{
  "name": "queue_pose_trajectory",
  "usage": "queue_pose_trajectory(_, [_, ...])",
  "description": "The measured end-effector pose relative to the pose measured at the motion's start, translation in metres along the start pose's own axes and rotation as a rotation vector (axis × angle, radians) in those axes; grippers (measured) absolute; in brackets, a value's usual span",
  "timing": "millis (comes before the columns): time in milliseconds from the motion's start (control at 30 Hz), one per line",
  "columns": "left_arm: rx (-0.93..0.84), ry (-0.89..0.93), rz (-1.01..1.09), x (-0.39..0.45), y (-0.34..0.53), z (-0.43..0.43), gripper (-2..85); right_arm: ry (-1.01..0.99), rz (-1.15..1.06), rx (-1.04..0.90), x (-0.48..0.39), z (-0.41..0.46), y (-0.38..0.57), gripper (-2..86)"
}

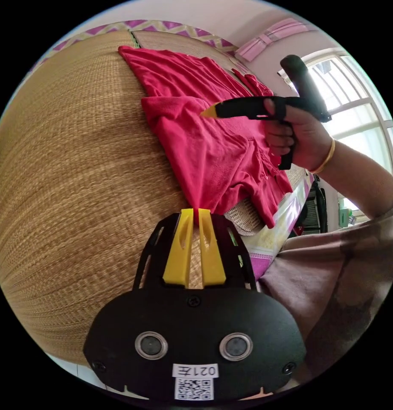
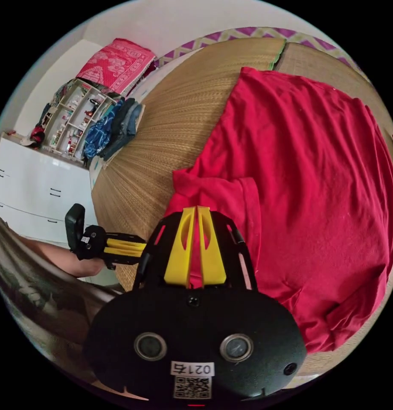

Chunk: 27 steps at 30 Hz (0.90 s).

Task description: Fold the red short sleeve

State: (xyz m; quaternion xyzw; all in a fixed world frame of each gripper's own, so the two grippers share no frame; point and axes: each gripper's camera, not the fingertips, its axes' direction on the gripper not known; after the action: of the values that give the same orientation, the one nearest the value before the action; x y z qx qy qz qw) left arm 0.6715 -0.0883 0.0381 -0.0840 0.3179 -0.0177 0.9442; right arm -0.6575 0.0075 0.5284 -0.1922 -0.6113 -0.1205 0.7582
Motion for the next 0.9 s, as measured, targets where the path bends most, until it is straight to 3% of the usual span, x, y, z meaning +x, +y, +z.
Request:
queue_pose_trajectory(233, [0.055,0.028,-0.030,-0.048,0.037,-0.087,9.4,0.137,0.220,0.169,0.062,-0.100,0.112,5.4])
queue_pose_trajectory(367, [0.086,0.044,-0.060,-0.052,0.050,-0.133,10.0,0.238,0.409,0.207,0.127,-0.149,0.195,5.8])
queue_pose_trajectory(500, [0.106,0.028,-0.115,-0.035,0.049,-0.155,9.9,0.197,0.511,0.185,0.188,-0.163,0.250,6.8])
queue_pose_trajectory(733, [0.085,-0.016,-0.061,0.059,0.027,-0.155,9.6,0.048,0.536,0.179,0.258,-0.156,0.287,8.1])
queue_pose_trajectory(900, [0.072,-0.037,-0.025,0.112,0.004,-0.151,9.4,-0.022,0.408,0.028,0.286,-0.118,0.284,8.8])
